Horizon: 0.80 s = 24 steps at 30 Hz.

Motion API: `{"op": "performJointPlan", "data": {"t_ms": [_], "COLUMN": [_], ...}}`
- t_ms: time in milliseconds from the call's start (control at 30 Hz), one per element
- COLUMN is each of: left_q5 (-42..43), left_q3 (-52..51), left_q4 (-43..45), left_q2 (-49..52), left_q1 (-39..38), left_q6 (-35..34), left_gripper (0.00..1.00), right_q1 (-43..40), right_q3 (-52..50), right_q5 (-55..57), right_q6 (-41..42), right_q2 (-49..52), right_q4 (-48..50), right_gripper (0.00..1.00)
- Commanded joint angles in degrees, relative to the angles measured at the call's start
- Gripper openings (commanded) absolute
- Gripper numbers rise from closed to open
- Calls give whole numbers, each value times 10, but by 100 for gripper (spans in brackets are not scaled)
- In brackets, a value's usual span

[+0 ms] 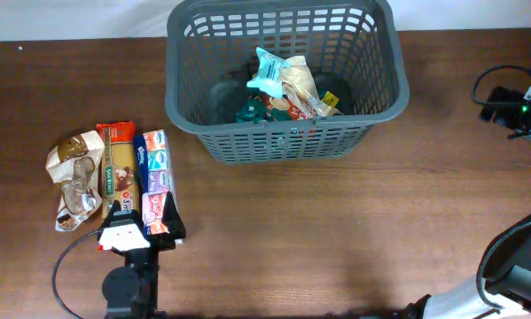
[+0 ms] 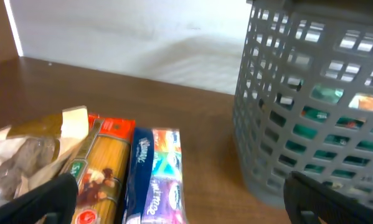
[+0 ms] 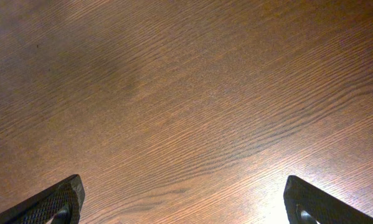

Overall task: Pack container
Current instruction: 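Move the left gripper to the tissue boxes and grasp them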

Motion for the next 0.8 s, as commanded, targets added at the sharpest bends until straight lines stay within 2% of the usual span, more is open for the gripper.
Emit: {"op": "performJointPlan", "data": {"t_ms": [0, 167, 267, 500, 567, 767], "left_q5": [-38, -162, -184, -132, -124, 44], "left_q3": [76, 251, 379, 663, 703, 724], "left_q4": [-54, -148, -219, -405, -413, -415], "left_q2": [28, 186, 325, 638, 698, 799], "left_q1": [-1, -1, 10, 71, 73, 73], "left_q6": [7, 8, 15, 21, 20, 21], "left_gripper": [99, 99, 99, 99, 99, 99], "right_q1": [0, 0, 0, 0, 0, 0], "right_q3": [-3, -3, -3, -3, -3, -3], "right_q5": [-2, -1, -2, -2, -2, -1], "right_q6": [7, 7, 7, 7, 7, 7], "right_q2": [-15, -15, -15, -15, -15, -15], "right_q4": [2, 2, 2, 2, 2, 2], "right_gripper": [99, 99, 99, 99, 99, 99]}}
